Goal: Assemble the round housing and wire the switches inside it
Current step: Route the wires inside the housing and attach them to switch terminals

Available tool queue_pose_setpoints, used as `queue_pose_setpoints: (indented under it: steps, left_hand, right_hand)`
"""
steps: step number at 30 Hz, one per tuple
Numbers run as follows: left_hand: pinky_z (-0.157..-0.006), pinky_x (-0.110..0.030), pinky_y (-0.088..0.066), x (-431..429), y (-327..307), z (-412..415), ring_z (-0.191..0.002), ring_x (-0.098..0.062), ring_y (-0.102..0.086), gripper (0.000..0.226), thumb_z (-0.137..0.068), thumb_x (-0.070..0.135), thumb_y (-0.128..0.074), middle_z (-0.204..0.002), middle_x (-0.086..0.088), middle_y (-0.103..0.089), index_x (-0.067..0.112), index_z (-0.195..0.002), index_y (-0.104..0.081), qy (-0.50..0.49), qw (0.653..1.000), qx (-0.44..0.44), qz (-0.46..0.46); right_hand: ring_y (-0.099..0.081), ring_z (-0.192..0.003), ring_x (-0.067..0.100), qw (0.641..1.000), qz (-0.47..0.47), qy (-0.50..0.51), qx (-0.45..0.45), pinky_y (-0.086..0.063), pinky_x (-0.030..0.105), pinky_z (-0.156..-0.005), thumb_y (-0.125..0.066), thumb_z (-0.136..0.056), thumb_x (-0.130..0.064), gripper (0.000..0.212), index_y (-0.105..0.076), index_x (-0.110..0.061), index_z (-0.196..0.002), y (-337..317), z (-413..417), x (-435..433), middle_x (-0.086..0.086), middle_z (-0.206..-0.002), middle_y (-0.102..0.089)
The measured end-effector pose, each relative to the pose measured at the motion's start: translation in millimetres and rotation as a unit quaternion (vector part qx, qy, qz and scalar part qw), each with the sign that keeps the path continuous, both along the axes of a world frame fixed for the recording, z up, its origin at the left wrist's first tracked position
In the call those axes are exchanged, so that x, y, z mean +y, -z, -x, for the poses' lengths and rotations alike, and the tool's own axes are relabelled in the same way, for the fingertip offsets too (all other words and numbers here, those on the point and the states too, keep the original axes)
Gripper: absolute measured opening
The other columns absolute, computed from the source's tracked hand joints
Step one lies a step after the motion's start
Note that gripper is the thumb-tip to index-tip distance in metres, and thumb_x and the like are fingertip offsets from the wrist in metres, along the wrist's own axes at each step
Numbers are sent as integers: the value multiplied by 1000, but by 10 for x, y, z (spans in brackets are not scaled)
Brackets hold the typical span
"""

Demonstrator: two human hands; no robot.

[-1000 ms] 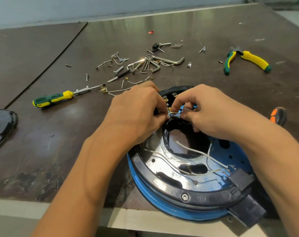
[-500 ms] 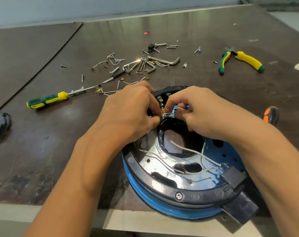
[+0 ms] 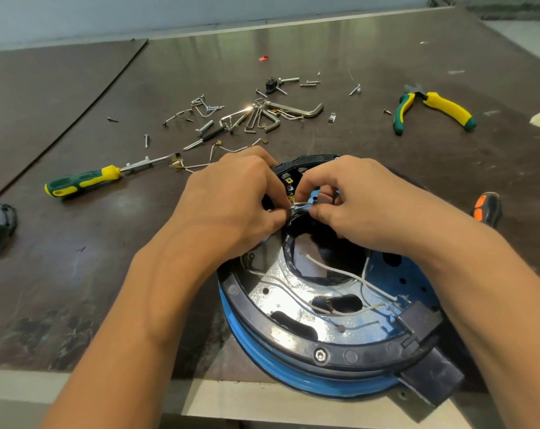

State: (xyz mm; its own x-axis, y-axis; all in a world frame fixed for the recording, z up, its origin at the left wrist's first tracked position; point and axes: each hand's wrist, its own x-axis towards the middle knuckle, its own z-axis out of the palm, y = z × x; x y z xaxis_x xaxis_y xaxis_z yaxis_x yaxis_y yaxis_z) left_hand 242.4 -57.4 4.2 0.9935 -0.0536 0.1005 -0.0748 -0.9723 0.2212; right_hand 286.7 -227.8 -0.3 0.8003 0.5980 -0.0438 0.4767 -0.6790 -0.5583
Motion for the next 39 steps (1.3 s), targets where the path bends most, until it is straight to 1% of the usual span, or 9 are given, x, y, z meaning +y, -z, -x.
queue_pose_setpoints:
  steps: [6,12,16,19,22,25,27,32,39]
  left_hand:
    - [-76,-33,-42,4,13,-7,-110,-11,-54,9,-81,42,-71,-128,21,-53,48,-86,-74,-2,1000,-4,-4]
    - [-85,-38,-50,3,22,-9,-110,-15,-57,6,-81,43,-72,-126,19,-59,44,-86,-75,-2,1000,-14,-4]
    - [-87,-42,-52,3,6,3,-109,-17,-60,4,-78,38,-75,-117,17,-65,41,-81,-76,-10,999,-23,27]
    - [-86,-43,-52,3,-10,21,-108,-18,-62,2,-77,38,-76,-108,13,-69,38,-77,-75,-10,999,-23,47]
    - [-84,-43,-52,-8,-9,29,-103,-21,-62,12,-78,44,-74,-100,10,-67,40,-81,-64,0,999,-20,47]
    - [-78,-46,-52,-26,-11,47,-94,-28,-61,44,-77,44,-76,-97,8,-64,36,-100,-40,-13,997,-43,66]
    - [-79,-47,-51,-27,1,37,-94,-29,-62,57,-76,45,-78,-102,10,-64,31,-110,-34,-21,996,-42,72]
    - [-87,-45,-52,-36,37,-42,-110,-27,-61,77,-73,61,-74,-121,6,-65,31,-135,-38,-34,999,-27,-17]
    - [-84,-42,-52,-90,58,-88,-108,-22,-61,63,-73,67,-68,-117,6,-65,32,-123,-56,-44,995,-50,-70]
  right_hand:
    - [-45,-62,-2,1000,-4,10,13,-35,19,-57,-62,-95,-10,29,-61,-38,-86,-3,-1,14,-16,-69,-43]
    - [-47,-61,-1,999,-19,26,6,-37,19,-57,-63,-94,-11,27,-65,-36,-85,10,-13,15,-15,-66,-45]
    - [-50,-63,-2,999,-2,40,0,-40,20,-60,-64,-94,-16,17,-69,-31,-99,39,-40,10,-14,-73,-51]
    - [-55,-68,5,999,6,52,-5,-37,17,-57,-65,-93,-17,16,-64,-32,-90,45,-44,21,-10,-74,-54]
    - [-61,-78,18,998,19,65,-21,-38,22,-59,-67,-91,-18,18,-57,-32,-82,53,-43,41,0,-83,-56]
    - [-64,-80,23,996,23,77,-36,-39,25,-57,-67,-89,-18,19,-56,-30,-80,55,-33,52,6,-88,-59]
    - [-65,-80,22,996,16,86,-35,-41,23,-56,-67,-88,-17,18,-57,-29,-79,49,-26,50,5,-86,-59]
    - [-63,-79,18,995,2,95,-38,-46,24,-61,-72,-86,-17,18,-56,-26,-87,7,-4,45,0,-83,-60]
    - [-64,-75,18,995,-17,93,-22,-55,32,-71,-73,-85,-15,22,-54,-25,-80,3,-15,28,1,-89,-63]
